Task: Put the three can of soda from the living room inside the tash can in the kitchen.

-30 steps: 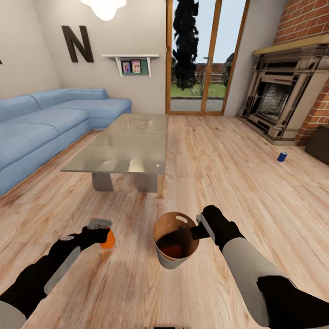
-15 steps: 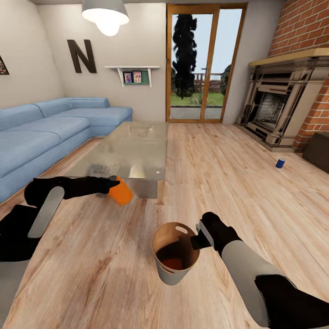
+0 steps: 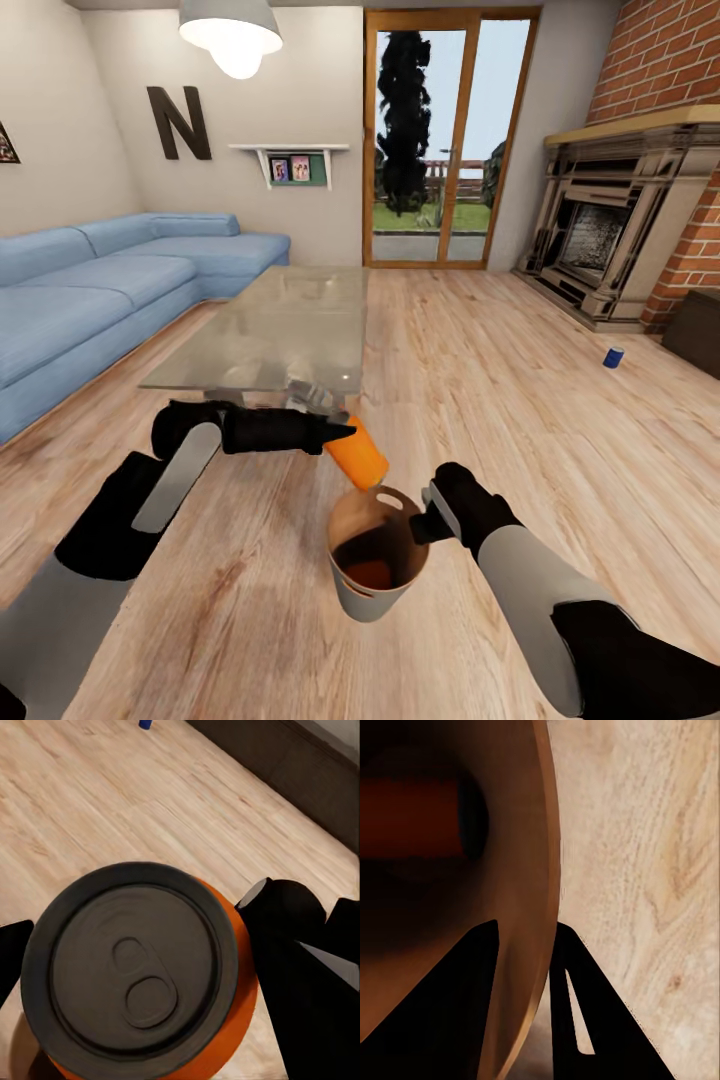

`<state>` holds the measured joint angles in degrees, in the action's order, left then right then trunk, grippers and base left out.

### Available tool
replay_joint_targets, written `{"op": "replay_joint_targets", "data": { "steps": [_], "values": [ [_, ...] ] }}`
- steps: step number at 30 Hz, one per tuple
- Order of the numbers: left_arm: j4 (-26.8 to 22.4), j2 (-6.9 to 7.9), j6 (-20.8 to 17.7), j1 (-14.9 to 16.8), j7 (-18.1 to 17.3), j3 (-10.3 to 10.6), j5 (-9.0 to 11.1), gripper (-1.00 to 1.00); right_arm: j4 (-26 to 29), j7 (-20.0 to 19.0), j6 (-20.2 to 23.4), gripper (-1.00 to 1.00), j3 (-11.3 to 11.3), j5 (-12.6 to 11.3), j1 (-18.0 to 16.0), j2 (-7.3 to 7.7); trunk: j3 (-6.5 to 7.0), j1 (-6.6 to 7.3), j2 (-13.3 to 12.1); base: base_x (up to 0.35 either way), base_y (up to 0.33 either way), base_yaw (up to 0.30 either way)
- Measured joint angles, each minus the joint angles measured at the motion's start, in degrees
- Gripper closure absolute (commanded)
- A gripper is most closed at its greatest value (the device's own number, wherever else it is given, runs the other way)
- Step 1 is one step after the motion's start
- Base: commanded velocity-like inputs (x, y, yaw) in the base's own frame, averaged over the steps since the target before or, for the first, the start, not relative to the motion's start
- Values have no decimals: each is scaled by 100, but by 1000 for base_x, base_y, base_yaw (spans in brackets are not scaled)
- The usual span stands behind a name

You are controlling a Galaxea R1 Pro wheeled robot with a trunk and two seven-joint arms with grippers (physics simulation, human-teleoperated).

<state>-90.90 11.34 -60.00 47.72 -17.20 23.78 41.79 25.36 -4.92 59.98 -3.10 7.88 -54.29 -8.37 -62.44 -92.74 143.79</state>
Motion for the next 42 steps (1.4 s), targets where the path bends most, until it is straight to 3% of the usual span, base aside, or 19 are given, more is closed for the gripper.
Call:
{"op": "replay_joint_targets", "data": {
  "steps": [1, 2, 4, 5, 9, 15, 24, 26, 28, 32, 36, 42],
  "values": [
    [6, -14, 0, 0, 2, 91, -15, 100, 1, -3, 1, 100, 3, -28, -4, -5, 0, 0, 0, 0, 0, 0],
    [84, -28, 0, -3, 8, 358, -32, 100, 10, -4, 1, 100, 3, -41, -7, -11, 0, 0, 0, 0, 0, 0],
    [161, -31, 0, -2, 20, 617, -51, 100, 18, -2, 1, 100, 1, -27, -8, -14, 0, 0, 0, 0, 0, 0],
    [222, -33, 0, -2, 54, 874, -77, 100, 29, 2, 0, 100, 1, 2, -11, -17, 0, 0, 0, 0, 0, 0],
    [293, -36, 1, -4, 188, 1284, -305, 100, 40, 2, 0, 100, -2, 20, -16, -17, 0, 0, 0, 0, 0, 0],
    [342, -35, 0, -7, 310, 1476, -500, 100, 50, 3, 0, 100, -6, 29, -20, -19, 0, 0, 0, 0, 0, 0],
    [421, -35, 38, -10, 359, 1697, -539, 100, 46, 3, 0, 100, -2, 19, -58, -28, 0, 0, 0, 0, 0, 0],
    [586, -51, 147, -12, 361, 1726, -740, 100, 47, 5, -1, 100, -10, 69, -61, -84, 0, 0, 0, 0, 0, 0],
    [662, -82, 170, -15, 358, 1738, -801, 100, 51, -5, 1, 100, -3, -39, -62, -103, 0, 0, 0, 0, 0, 0],
    [1000, -286, 391, -37, 353, 1909, -1007, 100, 65, 3, 1, 100, -5, -35, -67, -157, 0, 0, 0, 0, 0, 0],
    [1150, -358, 532, -41, 350, 1985, -1264, 100, 95, 12, -1, 100, -9, 28, -70, -162, 0, 0, 0, 0, 0, 0],
    [1328, -386, 577, -43, 357, 2012, -1365, 100, 105, 9, 0, 100, -8, -12, -71, -162, 0, 0, 0, 0, 0, 0]
  ]
}}
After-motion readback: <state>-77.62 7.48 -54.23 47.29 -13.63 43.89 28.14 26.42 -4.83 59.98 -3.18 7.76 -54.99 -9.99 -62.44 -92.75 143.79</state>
